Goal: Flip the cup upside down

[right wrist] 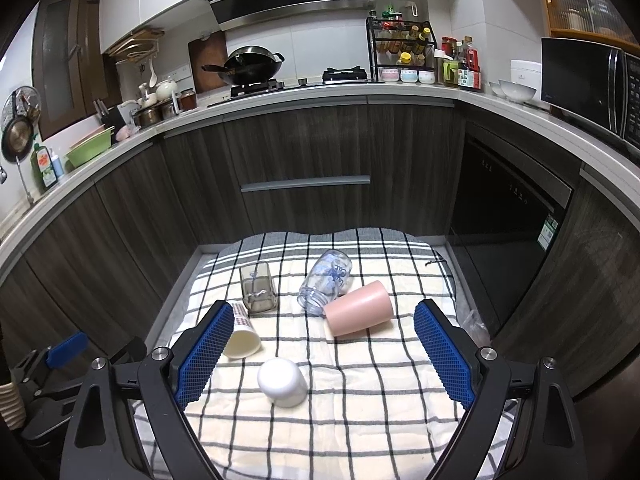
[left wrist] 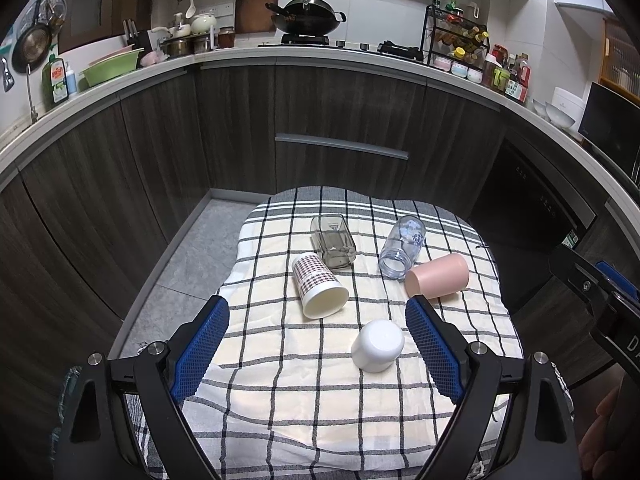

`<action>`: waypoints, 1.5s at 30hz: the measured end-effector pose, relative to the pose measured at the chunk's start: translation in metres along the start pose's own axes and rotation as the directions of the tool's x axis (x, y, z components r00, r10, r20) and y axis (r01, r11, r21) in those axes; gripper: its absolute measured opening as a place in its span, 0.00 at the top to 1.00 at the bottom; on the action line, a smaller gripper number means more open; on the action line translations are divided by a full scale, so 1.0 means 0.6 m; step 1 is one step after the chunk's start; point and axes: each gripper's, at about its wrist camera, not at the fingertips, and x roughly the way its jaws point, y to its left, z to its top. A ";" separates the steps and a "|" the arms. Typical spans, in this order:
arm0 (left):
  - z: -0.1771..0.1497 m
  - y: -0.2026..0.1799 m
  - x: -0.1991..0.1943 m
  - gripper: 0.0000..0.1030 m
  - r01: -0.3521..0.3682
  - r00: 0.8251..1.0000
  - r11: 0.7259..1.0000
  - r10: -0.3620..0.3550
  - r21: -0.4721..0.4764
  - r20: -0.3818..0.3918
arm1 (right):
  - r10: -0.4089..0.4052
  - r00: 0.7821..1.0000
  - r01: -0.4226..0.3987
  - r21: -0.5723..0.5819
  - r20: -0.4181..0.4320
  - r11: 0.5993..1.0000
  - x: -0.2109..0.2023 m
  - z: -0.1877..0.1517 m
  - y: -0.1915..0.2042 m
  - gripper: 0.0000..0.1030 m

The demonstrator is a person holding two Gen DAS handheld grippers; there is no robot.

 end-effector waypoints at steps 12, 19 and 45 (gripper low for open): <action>-0.003 -0.002 0.001 0.12 -0.003 1.000 1.000 0.003 0.006 0.001 | 0.000 1.000 0.000 0.000 -0.001 1.000 0.000 0.000 -0.001 0.11; -0.003 -0.001 0.001 0.12 -0.004 1.000 1.000 0.004 0.005 0.000 | 0.000 1.000 0.000 0.000 -0.001 1.000 0.000 0.000 -0.001 0.11; -0.007 0.006 0.006 0.12 -0.009 1.000 1.000 0.009 -0.003 -0.012 | 0.001 1.000 -0.001 0.001 -0.001 1.000 0.000 0.000 -0.001 0.11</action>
